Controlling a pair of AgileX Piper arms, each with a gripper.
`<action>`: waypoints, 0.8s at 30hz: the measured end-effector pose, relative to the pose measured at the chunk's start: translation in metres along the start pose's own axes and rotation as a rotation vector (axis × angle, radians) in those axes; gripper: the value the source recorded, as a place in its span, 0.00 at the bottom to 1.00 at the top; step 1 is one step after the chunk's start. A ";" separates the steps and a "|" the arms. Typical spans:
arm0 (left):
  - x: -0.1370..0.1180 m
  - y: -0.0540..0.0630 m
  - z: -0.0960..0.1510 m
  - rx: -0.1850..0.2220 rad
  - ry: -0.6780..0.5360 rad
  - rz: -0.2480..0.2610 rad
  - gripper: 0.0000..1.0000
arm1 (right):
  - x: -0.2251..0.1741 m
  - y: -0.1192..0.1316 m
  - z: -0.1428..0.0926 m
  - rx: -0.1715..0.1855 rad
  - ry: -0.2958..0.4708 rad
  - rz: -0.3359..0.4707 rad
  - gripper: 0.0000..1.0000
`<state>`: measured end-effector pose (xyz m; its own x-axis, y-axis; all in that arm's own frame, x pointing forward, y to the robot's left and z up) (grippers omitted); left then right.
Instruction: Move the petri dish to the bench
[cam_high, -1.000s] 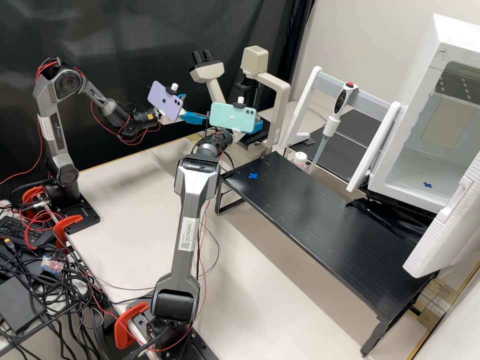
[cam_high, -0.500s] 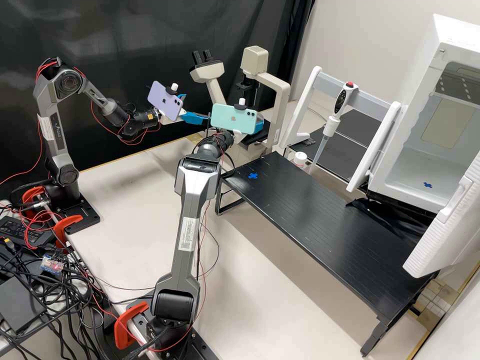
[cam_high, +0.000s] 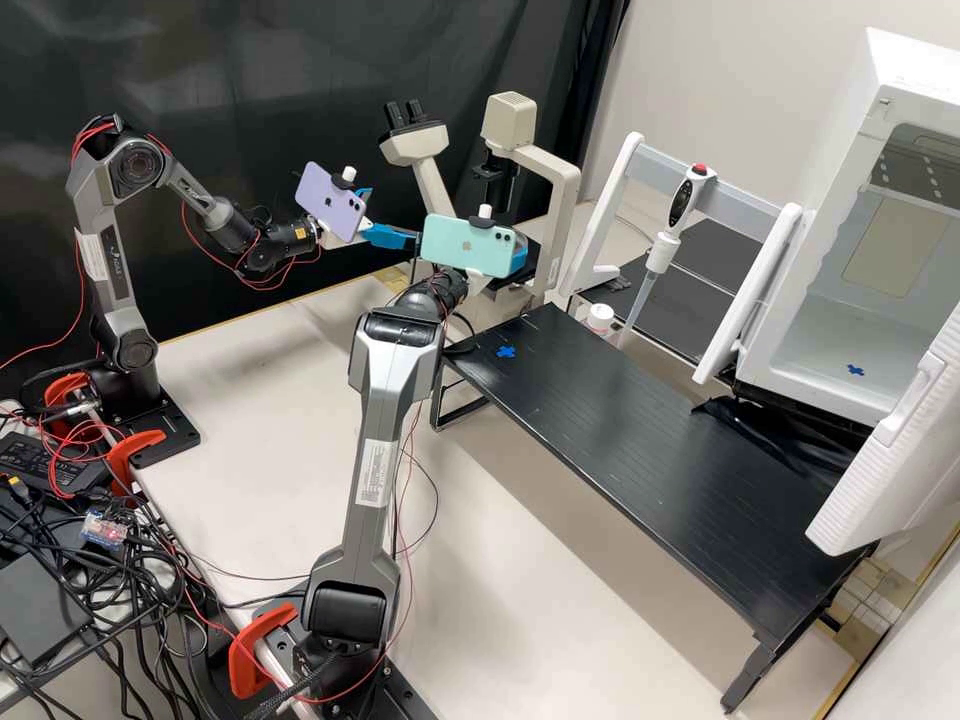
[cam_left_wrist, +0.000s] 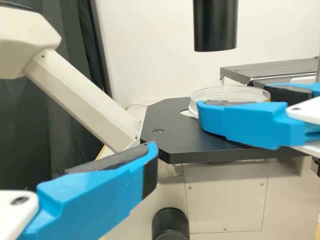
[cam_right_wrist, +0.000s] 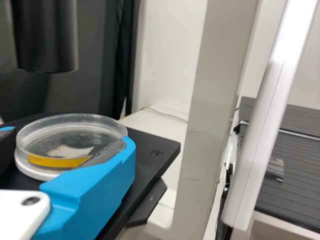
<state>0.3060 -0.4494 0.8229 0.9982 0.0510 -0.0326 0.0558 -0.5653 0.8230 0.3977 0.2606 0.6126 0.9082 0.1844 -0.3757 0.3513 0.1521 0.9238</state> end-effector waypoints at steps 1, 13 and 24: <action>0.000 0.000 0.000 0.000 0.000 0.000 1.00 | -0.005 0.002 0.000 -0.003 0.010 -0.002 0.00; 0.000 0.000 0.000 0.000 0.000 0.000 1.00 | -0.055 0.015 0.002 0.005 0.069 -0.024 0.00; 0.000 0.000 0.000 0.000 0.000 0.000 1.00 | -0.099 0.046 0.030 0.028 0.090 0.078 0.00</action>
<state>0.3060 -0.4494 0.8229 0.9982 0.0510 -0.0326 0.0558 -0.5653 0.8230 0.3310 0.2198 0.6943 0.9094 0.2811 -0.3065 0.2877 0.1072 0.9517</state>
